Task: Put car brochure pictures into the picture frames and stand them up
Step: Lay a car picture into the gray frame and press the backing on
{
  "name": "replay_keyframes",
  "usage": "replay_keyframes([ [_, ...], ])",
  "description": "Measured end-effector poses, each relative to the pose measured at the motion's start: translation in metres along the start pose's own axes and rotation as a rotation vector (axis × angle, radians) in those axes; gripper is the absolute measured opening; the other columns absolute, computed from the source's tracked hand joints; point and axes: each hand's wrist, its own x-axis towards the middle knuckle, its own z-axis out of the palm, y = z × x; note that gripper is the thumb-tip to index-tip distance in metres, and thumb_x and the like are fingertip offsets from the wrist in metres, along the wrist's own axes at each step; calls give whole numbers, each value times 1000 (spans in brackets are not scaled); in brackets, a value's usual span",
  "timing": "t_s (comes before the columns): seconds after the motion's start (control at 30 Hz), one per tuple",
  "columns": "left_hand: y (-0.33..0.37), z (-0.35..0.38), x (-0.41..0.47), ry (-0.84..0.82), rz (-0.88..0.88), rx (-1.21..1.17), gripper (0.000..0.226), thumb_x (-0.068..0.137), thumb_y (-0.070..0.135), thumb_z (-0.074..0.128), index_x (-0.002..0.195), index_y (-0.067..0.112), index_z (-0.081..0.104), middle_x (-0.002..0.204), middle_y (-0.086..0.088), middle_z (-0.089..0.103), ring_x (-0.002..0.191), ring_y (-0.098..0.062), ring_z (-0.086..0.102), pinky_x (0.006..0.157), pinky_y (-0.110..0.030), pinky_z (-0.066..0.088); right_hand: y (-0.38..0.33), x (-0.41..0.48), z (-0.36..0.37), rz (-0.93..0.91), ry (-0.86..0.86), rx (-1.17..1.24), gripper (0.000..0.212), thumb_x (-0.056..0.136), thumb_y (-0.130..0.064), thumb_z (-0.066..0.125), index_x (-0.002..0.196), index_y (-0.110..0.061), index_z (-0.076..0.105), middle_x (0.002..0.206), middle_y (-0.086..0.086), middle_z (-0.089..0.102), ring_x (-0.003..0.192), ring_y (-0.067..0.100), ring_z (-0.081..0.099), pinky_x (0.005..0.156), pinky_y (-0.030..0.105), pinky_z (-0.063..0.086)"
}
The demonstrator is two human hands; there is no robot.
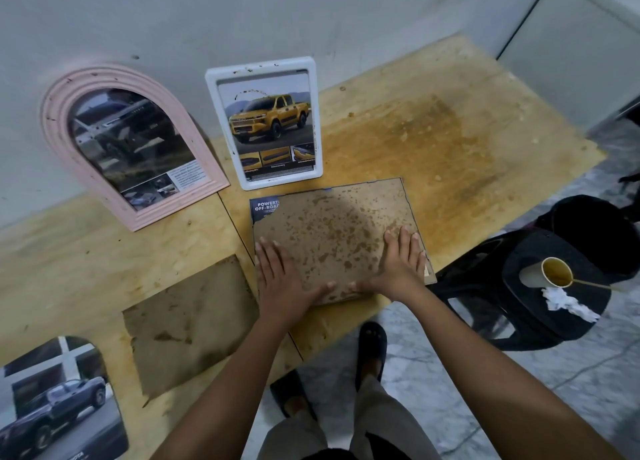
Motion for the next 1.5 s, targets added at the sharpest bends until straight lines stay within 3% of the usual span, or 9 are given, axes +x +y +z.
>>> replay_keyframes([
  [0.07,0,1,0,4,-10,12,140,49,99,14,140,3,-30,145,-18,-40,131,-27,-41,108,-38,-24,-1,3,2,18,-7,17,126,63,-55,77,147,-22,-11,149,4,-37,136,24,-36,112,44,-17],
  [0.4,-1,4,1,14,46,81,120,58,91,1,136,8,-35,138,-12,-48,128,-29,-45,100,-35,-37,-3,11,3,6,23,34,124,63,-52,78,148,-23,-9,150,3,-36,137,22,-35,114,44,-15],
  [0.63,-4,-1,1,-28,84,64,136,42,99,-6,141,9,-30,136,-10,-51,125,-29,-49,96,-33,-40,14,0,6,-111,117,14,126,59,-72,69,148,-28,-9,154,-1,-27,141,20,-27,115,43,-7],
  [0.73,-14,-2,-1,7,139,43,134,46,99,2,145,12,-24,145,-8,-42,131,-25,-43,105,-35,-32,19,-5,8,-171,177,70,115,67,-65,69,150,-27,-2,156,0,-21,143,20,-21,116,43,-5],
  [0.8,-19,-1,-5,49,152,45,129,54,97,10,148,13,-17,151,-9,-32,136,-24,-36,111,-38,-22,24,-8,8,-186,262,175,101,75,-53,69,150,-24,9,158,-1,-9,145,19,-11,117,46,4],
  [0.93,-19,0,-9,96,109,13,132,54,96,21,148,11,-13,151,-12,-32,136,-25,-36,111,-39,-19,35,-15,8,-91,448,375,81,85,-39,65,148,-14,21,158,1,6,145,20,2,116,44,19],
  [1.1,-17,2,-7,92,84,5,142,43,101,25,147,16,-18,147,-13,-38,135,-25,-39,111,-38,-22,42,-16,6,-77,322,416,97,78,-44,71,150,-15,13,157,-1,8,143,20,4,114,42,19],
  [1.5,-6,0,-2,62,29,-21,143,33,103,11,146,21,-20,145,-8,-43,131,-21,-43,104,-31,-33,39,-2,0,29,275,494,116,65,-39,83,150,-16,9,151,3,14,138,24,10,111,45,24],
])
